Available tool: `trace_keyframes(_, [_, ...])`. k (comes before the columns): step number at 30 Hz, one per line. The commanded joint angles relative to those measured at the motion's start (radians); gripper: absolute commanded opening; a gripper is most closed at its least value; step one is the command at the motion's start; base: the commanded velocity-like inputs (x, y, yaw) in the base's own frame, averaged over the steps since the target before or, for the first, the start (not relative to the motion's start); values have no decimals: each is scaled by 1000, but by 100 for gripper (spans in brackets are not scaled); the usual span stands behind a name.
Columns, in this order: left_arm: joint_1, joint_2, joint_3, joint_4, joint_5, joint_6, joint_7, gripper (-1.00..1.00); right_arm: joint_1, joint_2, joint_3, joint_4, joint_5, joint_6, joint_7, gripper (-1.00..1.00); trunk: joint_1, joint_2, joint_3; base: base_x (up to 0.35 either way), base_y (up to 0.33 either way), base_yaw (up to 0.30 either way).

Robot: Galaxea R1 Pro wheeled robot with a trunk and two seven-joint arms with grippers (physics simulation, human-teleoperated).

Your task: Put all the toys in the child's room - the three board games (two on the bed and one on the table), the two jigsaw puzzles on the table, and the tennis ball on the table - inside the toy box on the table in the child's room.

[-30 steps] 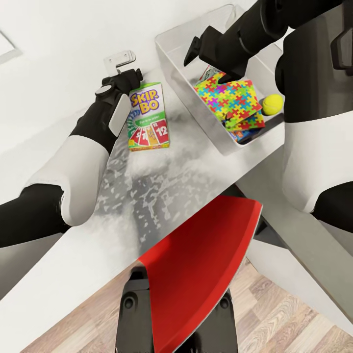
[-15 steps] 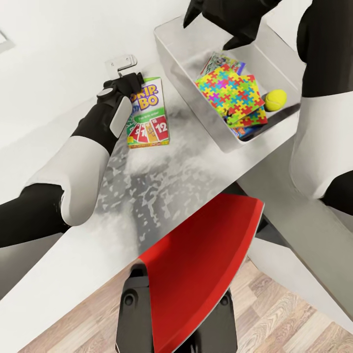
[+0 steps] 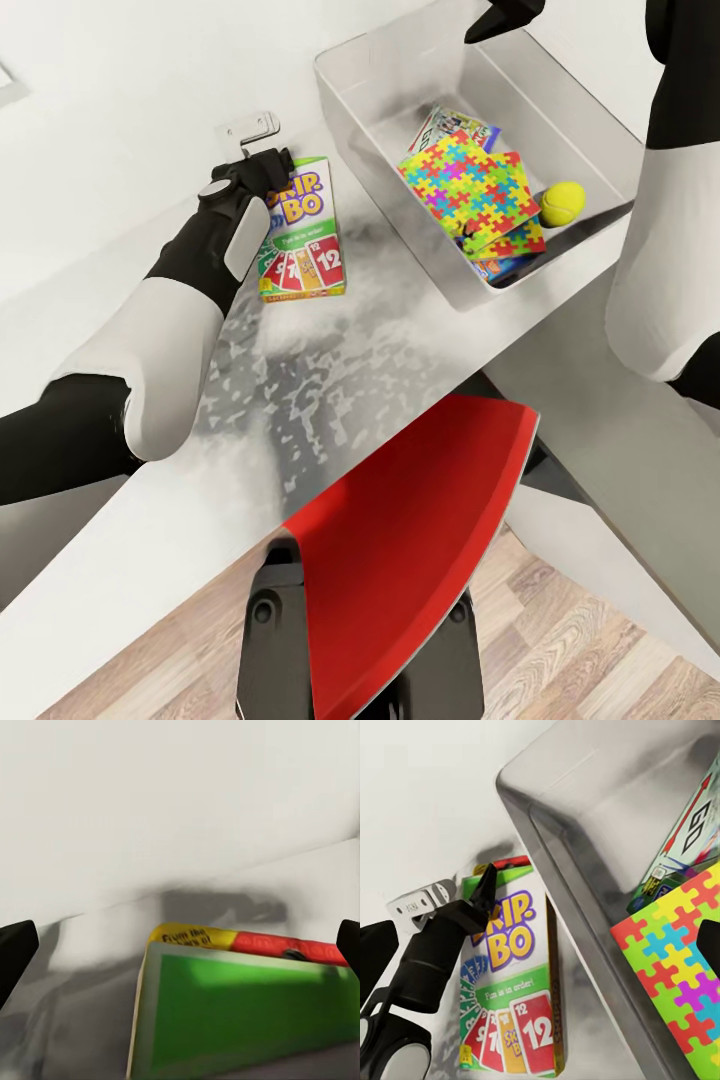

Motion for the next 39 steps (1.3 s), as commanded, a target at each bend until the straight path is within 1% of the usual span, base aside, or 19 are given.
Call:
trace_keyframes(1, [0, 0, 0, -1, 7, 5, 3, 100, -1, 0, 0, 1, -9, 10, -10, 100, 1, -2, -1, 0, 0, 0])
trace_keyframes(8, [0, 0, 0, -2, 7, 5, 3, 100, -2, -2, 0, 11, -6, 3, -10, 100, 1, -2, -1, 0, 0, 0])
trace_keyframes(14, [0, 0, 0, -1, 8, 5, 3, 100, -2, 0, 1, 51, -4, -12, -10, 100, 1, -2, -1, 0, 0, 0])
trace_keyframes(18, [-1, 0, -1, -5, 9, 6, 3, 100, -3, 0, 1, 59, -3, -16, -10, 100, 1, -2, -1, 0, 0, 0])
trace_keyframes(27, [-18, 0, -1, -9, 13, 8, 3, 100, -3, 1, 3, 63, -2, -45, -10, 100, 1, -2, -1, 0, 0, 0])
trace_keyframes(29, [-30, 0, -1, -10, 13, 13, 3, 100, -3, 1, 3, 64, -2, -50, -10, 100, 1, -2, -1, 0, 0, 0])
trace_keyframes(39, [-42, 0, -1, -6, 16, 22, 3, 100, -3, 2, 4, 68, -2, -54, -10, 100, 1, -2, -2, 0, 0, 0])
